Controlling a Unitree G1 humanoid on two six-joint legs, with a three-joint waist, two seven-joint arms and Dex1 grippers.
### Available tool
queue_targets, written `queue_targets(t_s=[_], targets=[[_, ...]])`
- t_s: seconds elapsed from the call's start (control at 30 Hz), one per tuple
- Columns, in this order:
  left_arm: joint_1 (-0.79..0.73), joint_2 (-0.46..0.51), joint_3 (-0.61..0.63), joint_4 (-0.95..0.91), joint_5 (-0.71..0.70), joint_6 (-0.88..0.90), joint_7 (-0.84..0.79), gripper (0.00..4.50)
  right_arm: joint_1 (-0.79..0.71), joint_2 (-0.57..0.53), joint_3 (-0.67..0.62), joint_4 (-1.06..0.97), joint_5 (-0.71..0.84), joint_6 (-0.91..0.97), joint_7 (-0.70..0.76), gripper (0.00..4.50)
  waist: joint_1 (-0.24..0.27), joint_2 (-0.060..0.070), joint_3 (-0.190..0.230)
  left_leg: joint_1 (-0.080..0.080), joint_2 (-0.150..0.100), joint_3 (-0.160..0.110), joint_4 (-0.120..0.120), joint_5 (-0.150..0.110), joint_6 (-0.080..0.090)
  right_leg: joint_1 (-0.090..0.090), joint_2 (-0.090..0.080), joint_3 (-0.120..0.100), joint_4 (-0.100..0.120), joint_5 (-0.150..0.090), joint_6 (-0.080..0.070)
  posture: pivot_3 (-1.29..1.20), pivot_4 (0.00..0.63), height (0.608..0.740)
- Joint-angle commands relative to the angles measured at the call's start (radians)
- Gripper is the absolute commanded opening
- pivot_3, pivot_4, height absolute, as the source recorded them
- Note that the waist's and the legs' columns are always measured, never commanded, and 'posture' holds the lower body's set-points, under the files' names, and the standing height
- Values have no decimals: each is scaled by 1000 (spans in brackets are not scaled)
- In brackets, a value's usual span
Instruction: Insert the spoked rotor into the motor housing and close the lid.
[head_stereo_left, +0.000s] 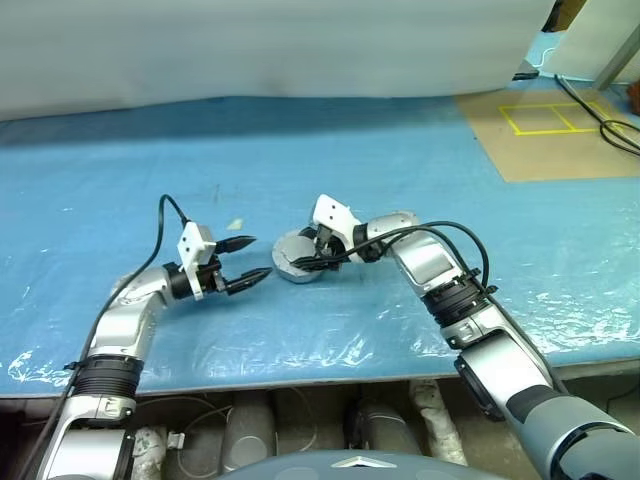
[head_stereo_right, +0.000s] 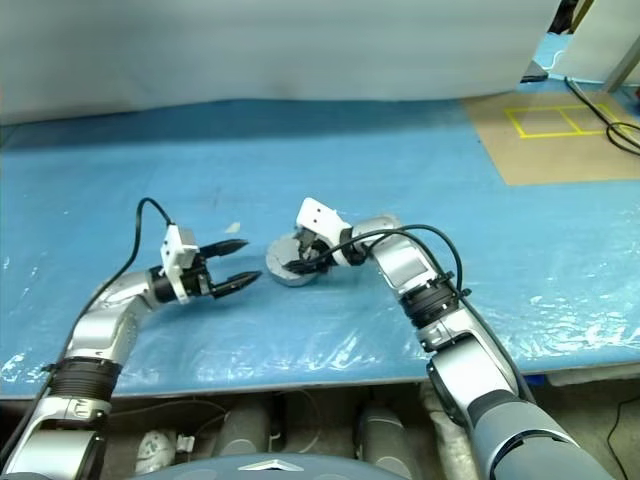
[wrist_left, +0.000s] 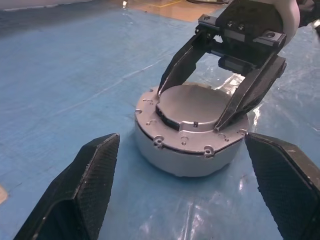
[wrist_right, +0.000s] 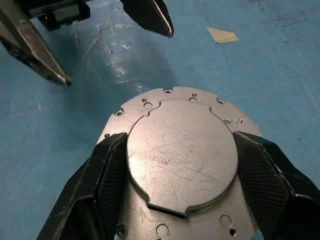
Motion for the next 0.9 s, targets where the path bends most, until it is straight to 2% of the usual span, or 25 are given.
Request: queue_targets(t_s=[0.03, 0.13, 0.43, 0.9], targets=[[-29, -19, -12, 9, 11, -23, 11, 4044, 47, 12, 68, 75, -24, 49, 16, 2956, -5, 0, 0, 0, 0, 0, 0, 0, 0, 0, 0, 0, 0, 0, 0, 0, 150, 740], [-56, -44, -22, 56, 25, -54, 12, 3294, 41, 22, 61, 88, -27, 52, 3, 2956, -13, 0, 0, 0, 1, 0, 0, 0, 0, 0, 1, 0, 1, 0, 0, 0, 150, 740], [-105, -58, -25, 154, 79, -131, 51, 61, 53, 21, 56, 100, -37, 49, -23, 2956, -18, -1, 0, 1, 0, 0, 0, 0, 0, 2, 0, -1, 1, 0, 0, 0, 150, 740], [-109, -47, 4, 132, 33, -105, 40, 61, 6, 82, 62, 329, -110, 1, -201, 2956, -22, -1, -1, 17, 1, 1, 1, -2, 3, 7, 0, 4, 9, -4, -7, 0, 150, 740]])
